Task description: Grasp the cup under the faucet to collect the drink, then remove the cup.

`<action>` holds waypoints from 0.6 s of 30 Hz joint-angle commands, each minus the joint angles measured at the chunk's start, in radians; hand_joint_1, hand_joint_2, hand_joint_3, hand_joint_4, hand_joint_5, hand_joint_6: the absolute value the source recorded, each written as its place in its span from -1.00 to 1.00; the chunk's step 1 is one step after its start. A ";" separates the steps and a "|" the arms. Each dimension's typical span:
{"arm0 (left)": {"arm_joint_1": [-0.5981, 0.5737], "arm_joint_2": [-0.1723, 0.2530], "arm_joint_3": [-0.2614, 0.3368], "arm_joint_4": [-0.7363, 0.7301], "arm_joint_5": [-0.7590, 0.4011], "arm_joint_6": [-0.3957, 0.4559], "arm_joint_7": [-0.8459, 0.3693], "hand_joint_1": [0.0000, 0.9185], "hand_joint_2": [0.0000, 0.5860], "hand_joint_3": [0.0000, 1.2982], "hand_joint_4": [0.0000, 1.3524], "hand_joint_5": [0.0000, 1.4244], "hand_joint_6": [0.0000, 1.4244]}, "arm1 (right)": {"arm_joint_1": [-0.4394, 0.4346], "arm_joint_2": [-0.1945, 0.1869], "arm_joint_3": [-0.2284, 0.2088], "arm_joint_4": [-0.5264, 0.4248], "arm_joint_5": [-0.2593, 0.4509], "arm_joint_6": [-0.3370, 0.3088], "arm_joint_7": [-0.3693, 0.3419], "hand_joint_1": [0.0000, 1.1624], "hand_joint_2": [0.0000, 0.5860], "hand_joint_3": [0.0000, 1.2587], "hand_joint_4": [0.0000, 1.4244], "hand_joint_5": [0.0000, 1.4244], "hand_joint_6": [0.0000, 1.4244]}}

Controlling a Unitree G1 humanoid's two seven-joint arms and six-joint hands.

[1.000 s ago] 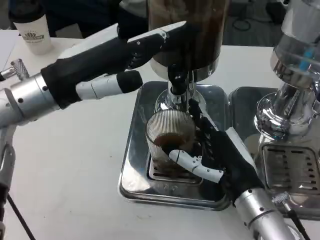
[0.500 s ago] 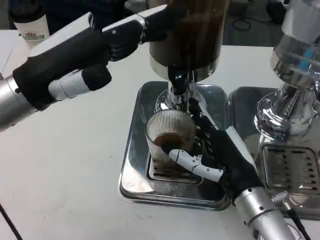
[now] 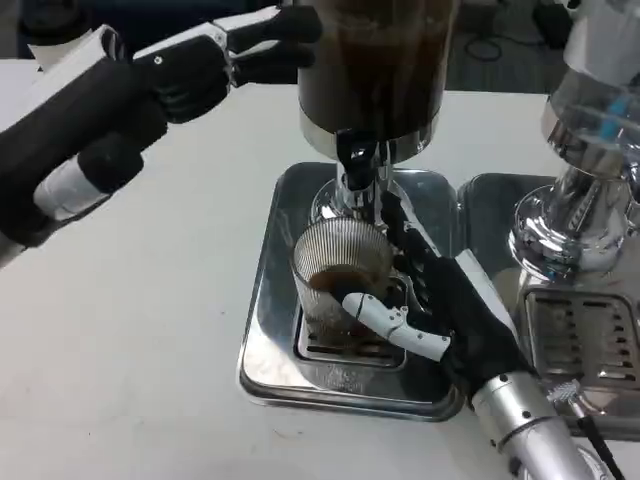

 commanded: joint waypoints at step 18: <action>0.278 0.029 0.119 -0.043 0.018 -0.007 0.054 -1.00 -0.91 -0.67 -0.82 -0.75 -0.73 | 0.014 -0.046 -0.008 -0.006 0.045 -0.056 0.066 0.12 -0.29 -1.00 -1.00 -1.00 -1.00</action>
